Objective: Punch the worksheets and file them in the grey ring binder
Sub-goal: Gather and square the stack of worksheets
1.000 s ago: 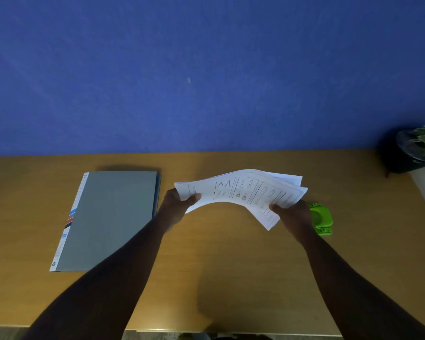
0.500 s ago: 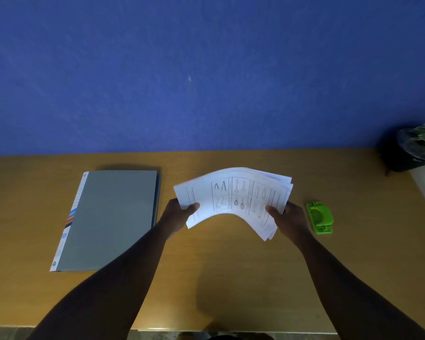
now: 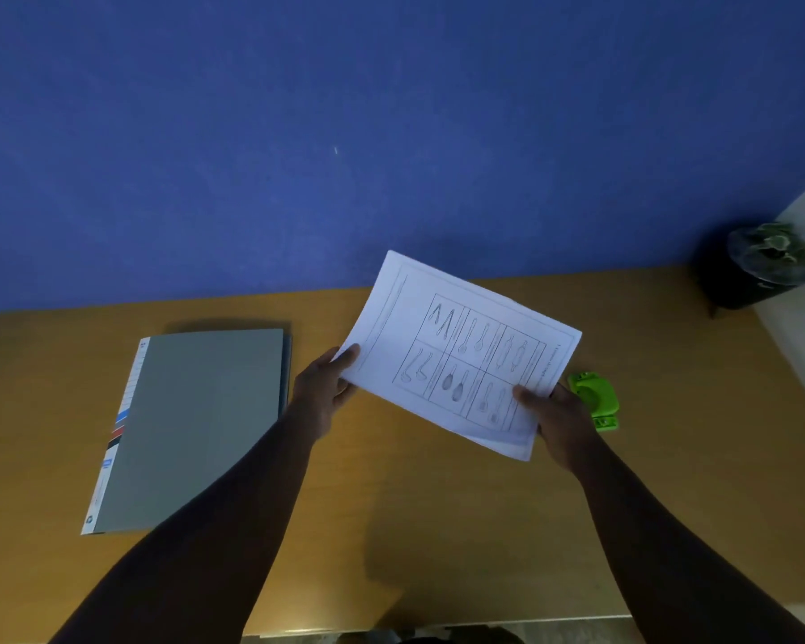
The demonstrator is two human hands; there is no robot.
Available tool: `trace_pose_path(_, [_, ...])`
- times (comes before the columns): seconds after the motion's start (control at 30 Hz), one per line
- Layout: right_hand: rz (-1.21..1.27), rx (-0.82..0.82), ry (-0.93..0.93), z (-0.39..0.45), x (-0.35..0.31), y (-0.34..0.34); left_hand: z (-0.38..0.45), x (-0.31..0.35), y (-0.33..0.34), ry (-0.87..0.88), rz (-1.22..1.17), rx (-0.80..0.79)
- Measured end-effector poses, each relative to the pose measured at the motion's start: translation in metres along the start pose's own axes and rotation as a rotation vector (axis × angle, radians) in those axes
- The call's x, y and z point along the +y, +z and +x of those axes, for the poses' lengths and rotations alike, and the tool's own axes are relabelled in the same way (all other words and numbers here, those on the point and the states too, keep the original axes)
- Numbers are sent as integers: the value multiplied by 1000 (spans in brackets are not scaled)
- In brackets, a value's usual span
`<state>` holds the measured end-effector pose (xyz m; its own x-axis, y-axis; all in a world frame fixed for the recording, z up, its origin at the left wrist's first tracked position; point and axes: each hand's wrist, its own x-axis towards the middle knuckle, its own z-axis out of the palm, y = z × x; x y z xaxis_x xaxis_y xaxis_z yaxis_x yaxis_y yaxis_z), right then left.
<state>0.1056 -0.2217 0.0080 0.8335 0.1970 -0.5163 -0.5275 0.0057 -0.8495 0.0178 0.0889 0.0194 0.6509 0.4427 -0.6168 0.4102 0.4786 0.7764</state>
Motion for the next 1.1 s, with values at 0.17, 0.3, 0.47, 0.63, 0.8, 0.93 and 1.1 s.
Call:
trace_pose_path(0.17, [114, 9, 7, -4, 7, 10, -11, -17, 46, -23, -115, -85])
trace_pose_path(0.3, [171, -32, 23, -7, 14, 16, -16, -34, 85, 2, -148, 64])
trace_pose_path(0.47, [271, -52, 66, -10, 20, 18, -15, -50, 114, 106, -128, 168])
trace_pose_path(0.63, [346, -105, 52, -11, 22, 21, -21, -62, 134, 151, -77, 178])
trace_pose_path(0.8, [373, -78, 77, -9, 25, 19, -25, -73, 143, 320, 14, 206])
trace_pose_path(0.93, [345, -34, 94, -7, 26, 10, -24, -78, 141, 403, 143, 178])
trace_pose_path(1.1, [359, 48, 110, -1, 25, -11, -11, -93, 134, 391, 228, 191])
